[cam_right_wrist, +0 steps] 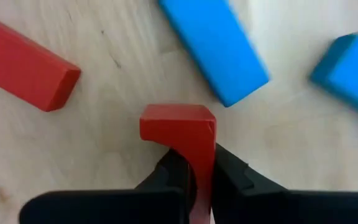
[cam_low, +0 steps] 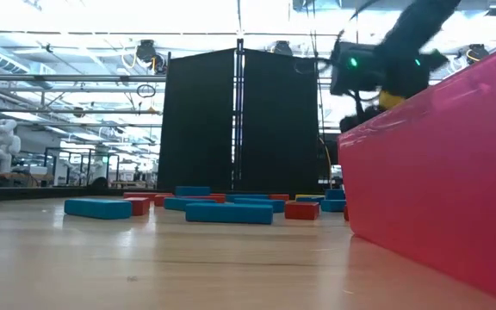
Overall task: Sort blocks
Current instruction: Put the red block into the red bin
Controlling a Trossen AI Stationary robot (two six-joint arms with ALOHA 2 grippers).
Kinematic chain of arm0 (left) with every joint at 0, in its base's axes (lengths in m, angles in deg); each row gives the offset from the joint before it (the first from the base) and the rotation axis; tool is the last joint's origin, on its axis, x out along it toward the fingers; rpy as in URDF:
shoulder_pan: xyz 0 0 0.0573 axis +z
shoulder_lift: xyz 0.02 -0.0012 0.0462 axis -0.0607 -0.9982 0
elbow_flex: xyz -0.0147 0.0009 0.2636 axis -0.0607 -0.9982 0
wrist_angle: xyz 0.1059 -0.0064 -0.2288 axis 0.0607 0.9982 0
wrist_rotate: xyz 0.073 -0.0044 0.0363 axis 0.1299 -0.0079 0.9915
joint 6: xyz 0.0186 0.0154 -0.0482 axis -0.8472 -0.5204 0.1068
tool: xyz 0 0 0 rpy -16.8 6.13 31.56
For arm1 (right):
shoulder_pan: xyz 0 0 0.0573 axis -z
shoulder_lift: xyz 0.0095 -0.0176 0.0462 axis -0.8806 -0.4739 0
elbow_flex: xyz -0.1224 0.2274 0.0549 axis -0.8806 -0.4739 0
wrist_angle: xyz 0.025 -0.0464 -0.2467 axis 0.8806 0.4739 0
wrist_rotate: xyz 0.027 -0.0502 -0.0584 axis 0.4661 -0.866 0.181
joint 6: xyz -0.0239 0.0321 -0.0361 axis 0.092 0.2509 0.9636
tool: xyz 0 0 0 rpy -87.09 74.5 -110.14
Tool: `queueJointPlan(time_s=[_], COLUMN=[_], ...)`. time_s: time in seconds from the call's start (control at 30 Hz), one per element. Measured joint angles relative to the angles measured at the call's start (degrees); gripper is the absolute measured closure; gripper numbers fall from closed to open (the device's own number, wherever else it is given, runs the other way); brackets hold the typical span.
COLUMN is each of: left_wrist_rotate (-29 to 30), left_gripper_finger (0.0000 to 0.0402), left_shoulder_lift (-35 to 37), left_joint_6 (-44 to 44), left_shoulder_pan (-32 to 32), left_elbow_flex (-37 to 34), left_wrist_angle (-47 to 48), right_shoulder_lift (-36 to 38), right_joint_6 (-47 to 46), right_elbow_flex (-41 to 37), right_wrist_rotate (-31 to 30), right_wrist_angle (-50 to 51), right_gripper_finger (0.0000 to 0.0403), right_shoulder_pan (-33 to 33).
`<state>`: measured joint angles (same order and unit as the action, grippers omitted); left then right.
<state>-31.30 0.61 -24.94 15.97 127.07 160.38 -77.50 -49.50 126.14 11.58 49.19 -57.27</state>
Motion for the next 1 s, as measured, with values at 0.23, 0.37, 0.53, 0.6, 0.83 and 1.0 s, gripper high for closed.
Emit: queueJointPlan(time_s=[0.23, 0.37, 0.53, 0.6, 0.83, 1.0], left_wrist_rotate=[0.00, 0.00, 0.00, 0.00, 0.00, 0.00], left_gripper_finger=[0.0386, 0.0386, 0.0386, 0.0386, 0.0386, 0.0386], left_shoulder_lift=[0.00, 0.00, 0.00, 0.00, 0.00, 0.00], left_joint_6=[0.00, -0.40, -1.49, -1.51, -3.16, -4.11], left_shoulder_pan=[0.00, 0.00, 0.00, 0.00, 0.00, 0.00], left_elbow_flex=[0.00, 0.00, 0.00, 0.00, 0.00, 0.00], left_wrist_angle=[0.17, 0.29, 0.32, 0.32, 0.32, 0.32], right_shoulder_lift=[1.62, 1.76, 1.76, 1.57, -2.35, -8.06], right_joint_6=[3.86, 1.93, -0.53, -2.40, -4.56, -5.97], right_elbow_flex=[17.17, 26.28, 31.35, 31.41, 31.41, 31.41], right_wrist_rotate=[-1.76, -1.77, -1.45, -1.37, 5.27, 13.33], right_wrist_angle=[11.07, 11.93, 10.66, 10.89, 10.86, 10.82], right_gripper_finger=[0.0380, 0.0380, 0.0380, 0.0380, 0.0380, 0.0380], right_shoulder_pan=[-0.08, -1.74, -8.17, -11.37, -21.44, -25.78])
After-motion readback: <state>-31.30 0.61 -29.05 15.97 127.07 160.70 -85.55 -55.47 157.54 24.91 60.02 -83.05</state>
